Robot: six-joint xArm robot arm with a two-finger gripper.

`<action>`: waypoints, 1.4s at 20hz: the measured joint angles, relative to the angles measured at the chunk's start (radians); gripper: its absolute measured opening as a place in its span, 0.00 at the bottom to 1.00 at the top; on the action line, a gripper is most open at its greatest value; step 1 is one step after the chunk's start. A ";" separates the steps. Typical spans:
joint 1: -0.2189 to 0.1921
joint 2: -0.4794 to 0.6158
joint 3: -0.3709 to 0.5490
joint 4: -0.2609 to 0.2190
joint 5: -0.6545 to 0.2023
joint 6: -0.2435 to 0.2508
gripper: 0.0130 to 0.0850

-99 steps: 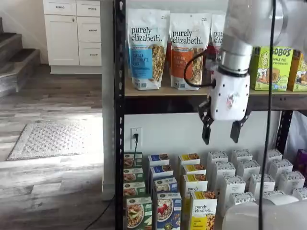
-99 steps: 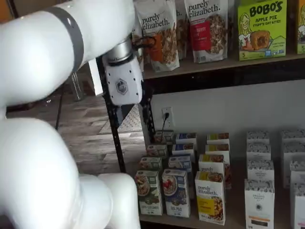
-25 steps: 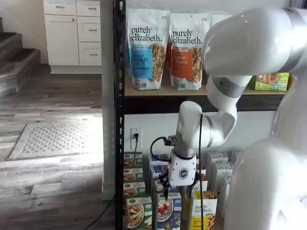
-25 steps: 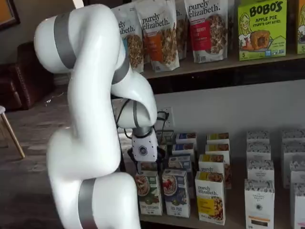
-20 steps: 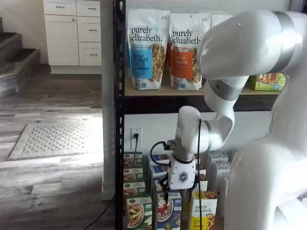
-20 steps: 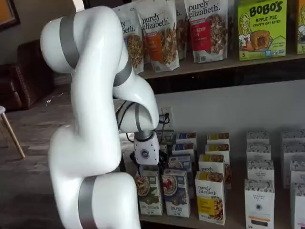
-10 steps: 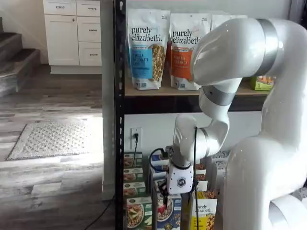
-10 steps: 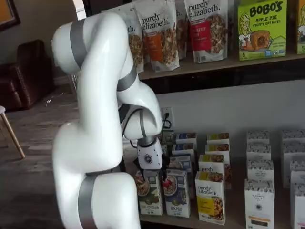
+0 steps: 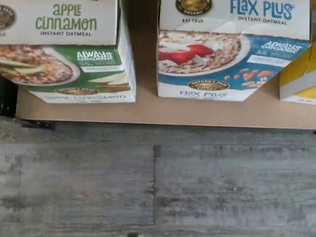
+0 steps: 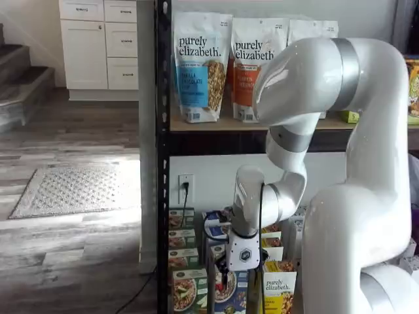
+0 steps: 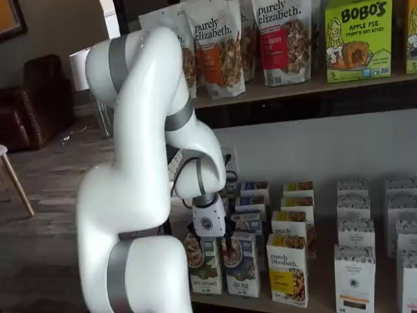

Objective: Pick up the blue and white box that is on the bottom shelf, the second box from the left

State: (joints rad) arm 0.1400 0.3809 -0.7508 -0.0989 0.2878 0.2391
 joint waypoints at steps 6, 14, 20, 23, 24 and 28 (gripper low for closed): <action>-0.014 0.049 -0.027 -0.013 -0.037 -0.001 1.00; -0.034 0.097 -0.072 -0.013 -0.069 -0.021 1.00; -0.023 0.138 -0.129 0.064 -0.068 -0.085 1.00; -0.015 0.167 -0.171 0.079 -0.051 -0.092 1.00; -0.012 0.178 -0.186 0.081 -0.047 -0.091 1.00; -0.010 0.209 -0.228 0.066 -0.032 -0.074 1.00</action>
State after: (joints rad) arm 0.1303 0.5900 -0.9787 -0.0329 0.2554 0.1653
